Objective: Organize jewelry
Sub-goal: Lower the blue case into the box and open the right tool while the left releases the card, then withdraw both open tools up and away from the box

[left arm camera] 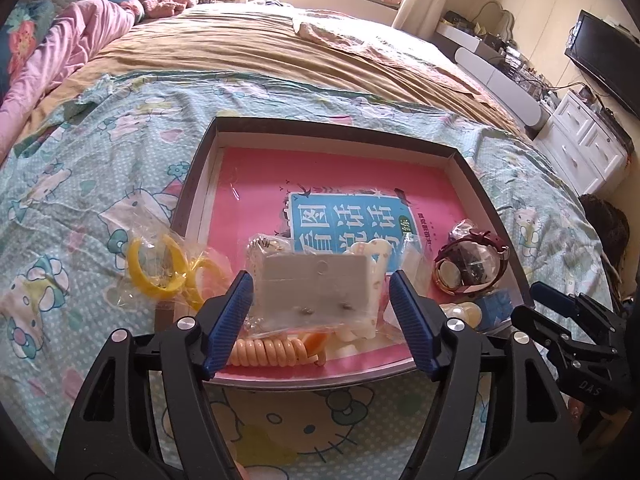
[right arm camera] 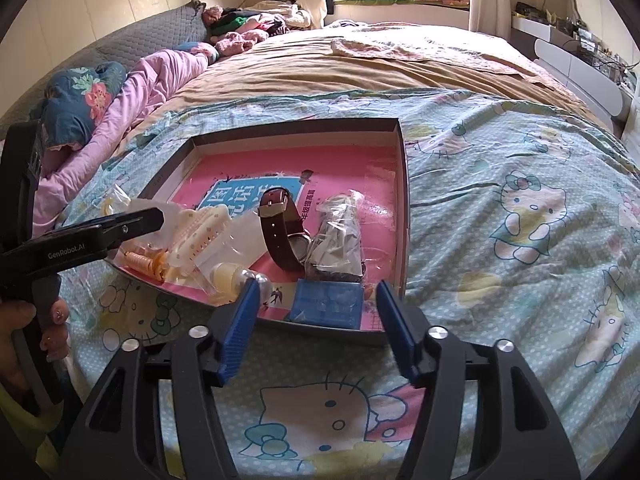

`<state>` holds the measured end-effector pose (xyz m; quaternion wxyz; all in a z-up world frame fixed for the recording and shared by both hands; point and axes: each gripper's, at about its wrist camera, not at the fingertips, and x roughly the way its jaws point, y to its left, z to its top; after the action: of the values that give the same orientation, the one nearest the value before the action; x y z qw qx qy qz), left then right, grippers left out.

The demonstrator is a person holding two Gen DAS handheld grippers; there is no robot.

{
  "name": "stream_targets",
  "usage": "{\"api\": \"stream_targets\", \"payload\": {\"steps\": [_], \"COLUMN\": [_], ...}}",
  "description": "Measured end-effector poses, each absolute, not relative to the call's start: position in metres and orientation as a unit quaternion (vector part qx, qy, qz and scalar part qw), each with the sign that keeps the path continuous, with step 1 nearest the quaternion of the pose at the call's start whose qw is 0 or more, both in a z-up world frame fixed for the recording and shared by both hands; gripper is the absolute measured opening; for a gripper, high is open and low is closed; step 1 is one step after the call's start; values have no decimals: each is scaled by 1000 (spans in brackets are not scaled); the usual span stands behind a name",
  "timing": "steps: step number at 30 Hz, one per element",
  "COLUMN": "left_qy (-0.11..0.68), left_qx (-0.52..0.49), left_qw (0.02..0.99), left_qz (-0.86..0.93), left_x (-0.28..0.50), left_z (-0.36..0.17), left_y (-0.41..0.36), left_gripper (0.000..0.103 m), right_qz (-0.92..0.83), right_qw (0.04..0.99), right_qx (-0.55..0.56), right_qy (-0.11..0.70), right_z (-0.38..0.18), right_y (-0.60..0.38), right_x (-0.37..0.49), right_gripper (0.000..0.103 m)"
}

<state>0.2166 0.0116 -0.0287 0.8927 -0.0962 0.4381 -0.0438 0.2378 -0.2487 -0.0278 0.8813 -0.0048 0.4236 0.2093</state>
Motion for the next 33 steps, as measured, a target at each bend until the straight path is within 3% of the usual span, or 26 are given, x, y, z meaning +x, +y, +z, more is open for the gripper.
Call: {"api": "stream_targets", "payload": {"steps": [12, 20, 33], "left_qy": [420, 400, 374], "left_qx": [-93, -91, -78], "left_qw": [902, 911, 924], "left_qz": [-42, -38, -31], "left_x": [205, 190, 148], "left_z": [-7, 14, 33], "left_y": [7, 5, 3], "left_gripper": [74, 93, 93], "right_qz": [205, 205, 209], "right_qw": [895, 905, 916], "right_qx": [8, 12, 7], "right_qy": [397, 373, 342], "right_z": [-6, 11, 30], "right_y": [-260, -263, -262], "right_x": [226, 213, 180], "right_gripper": [76, 85, 90]}}
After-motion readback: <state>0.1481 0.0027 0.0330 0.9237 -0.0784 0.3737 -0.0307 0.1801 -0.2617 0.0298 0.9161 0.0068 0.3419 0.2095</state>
